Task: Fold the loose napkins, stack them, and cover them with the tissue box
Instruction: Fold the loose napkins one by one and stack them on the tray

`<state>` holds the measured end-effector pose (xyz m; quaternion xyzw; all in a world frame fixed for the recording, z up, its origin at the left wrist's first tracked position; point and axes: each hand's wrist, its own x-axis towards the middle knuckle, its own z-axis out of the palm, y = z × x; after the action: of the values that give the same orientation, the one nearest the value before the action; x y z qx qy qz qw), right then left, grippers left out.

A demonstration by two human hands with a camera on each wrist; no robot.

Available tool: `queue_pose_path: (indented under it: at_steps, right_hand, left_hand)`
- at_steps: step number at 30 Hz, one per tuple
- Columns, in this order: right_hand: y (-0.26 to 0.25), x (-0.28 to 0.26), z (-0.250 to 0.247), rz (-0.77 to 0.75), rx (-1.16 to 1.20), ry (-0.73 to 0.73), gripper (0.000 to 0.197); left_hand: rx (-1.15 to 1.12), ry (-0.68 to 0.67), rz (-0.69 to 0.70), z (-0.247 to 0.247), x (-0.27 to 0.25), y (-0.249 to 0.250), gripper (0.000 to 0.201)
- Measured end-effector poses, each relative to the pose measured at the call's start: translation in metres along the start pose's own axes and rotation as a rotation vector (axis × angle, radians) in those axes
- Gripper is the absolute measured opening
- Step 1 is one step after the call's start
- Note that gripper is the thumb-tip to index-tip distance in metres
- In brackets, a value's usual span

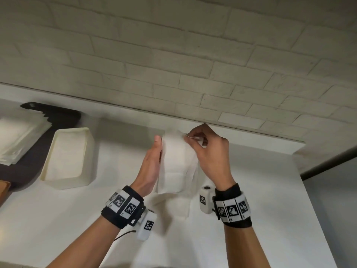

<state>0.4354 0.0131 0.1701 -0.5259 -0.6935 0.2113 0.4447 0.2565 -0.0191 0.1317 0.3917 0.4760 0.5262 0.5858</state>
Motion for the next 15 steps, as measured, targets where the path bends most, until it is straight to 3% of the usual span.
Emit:
queue_pose_path:
  at_steps: [3, 6, 10, 15]
  right_hand:
    - [-0.01, -0.001, 0.016, 0.02, 0.045, 0.065, 0.019]
    - [-0.017, -0.018, 0.039, 0.226, 0.239, 0.163, 0.032]
    - [-0.039, -0.059, 0.091, 0.366, 0.296, -0.166, 0.034]
    - [-0.065, -0.073, 0.146, 0.371, 0.344, -0.116, 0.027]
  left_hand:
    - [0.107, 0.033, 0.11, -0.01, -0.001, -0.005, 0.033]
    - [0.083, 0.133, 0.188, -0.025, -0.002, -0.002, 0.025]
    - [0.054, 0.187, 0.141, -0.05, -0.007, 0.007, 0.031]
    - [0.087, 0.237, 0.146, -0.108, -0.008, 0.02, 0.026]
